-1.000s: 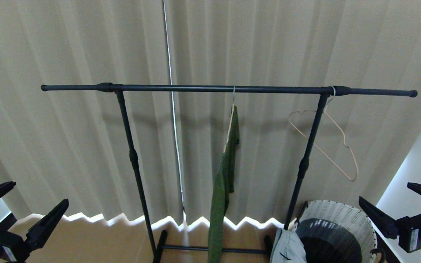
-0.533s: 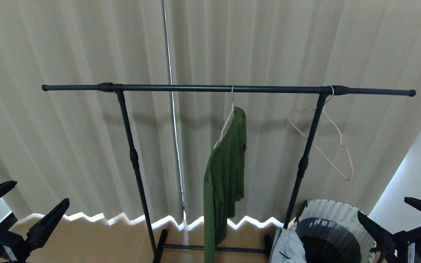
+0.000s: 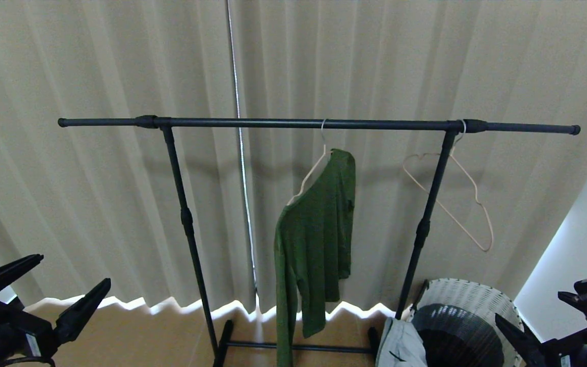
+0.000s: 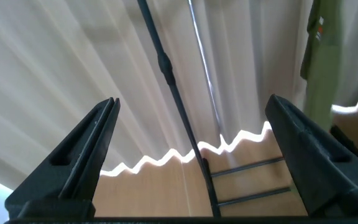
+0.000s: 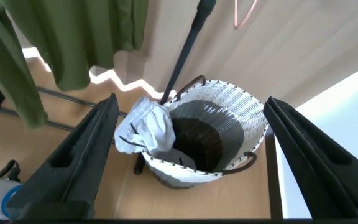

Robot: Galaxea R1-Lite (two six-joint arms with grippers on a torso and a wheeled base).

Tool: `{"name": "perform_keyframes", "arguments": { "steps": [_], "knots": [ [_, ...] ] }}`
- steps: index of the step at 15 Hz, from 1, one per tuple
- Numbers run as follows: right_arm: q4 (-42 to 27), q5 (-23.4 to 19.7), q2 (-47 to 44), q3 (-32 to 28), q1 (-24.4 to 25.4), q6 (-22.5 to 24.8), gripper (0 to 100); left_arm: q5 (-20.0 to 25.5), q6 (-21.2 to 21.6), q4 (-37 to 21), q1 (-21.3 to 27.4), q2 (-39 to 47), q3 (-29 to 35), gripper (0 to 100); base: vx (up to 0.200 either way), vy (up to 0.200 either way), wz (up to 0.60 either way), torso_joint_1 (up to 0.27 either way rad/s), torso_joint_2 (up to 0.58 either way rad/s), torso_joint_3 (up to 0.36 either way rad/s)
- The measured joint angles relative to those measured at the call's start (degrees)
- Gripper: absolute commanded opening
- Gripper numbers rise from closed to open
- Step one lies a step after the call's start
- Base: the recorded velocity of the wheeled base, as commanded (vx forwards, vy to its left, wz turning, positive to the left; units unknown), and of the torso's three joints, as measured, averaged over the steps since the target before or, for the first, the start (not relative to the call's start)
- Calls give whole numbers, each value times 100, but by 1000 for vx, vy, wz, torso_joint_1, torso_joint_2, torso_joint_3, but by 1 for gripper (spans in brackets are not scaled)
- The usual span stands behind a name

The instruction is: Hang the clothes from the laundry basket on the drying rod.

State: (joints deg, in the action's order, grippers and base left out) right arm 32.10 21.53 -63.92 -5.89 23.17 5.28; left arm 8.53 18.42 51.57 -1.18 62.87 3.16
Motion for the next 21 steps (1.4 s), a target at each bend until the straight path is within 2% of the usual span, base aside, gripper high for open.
{"name": "perform_keyframes", "arguments": {
  "steps": [7,21],
  "knots": [
    [-13,1,-80,62,0,16,100,-9,10,18,107,66,-68,100,0,0,0,-24,49,25],
    [-5,12,-80,129,2,29,100,-9,32,11,191,26,-115,100,0,0,0,-221,478,256]
  ]
}}
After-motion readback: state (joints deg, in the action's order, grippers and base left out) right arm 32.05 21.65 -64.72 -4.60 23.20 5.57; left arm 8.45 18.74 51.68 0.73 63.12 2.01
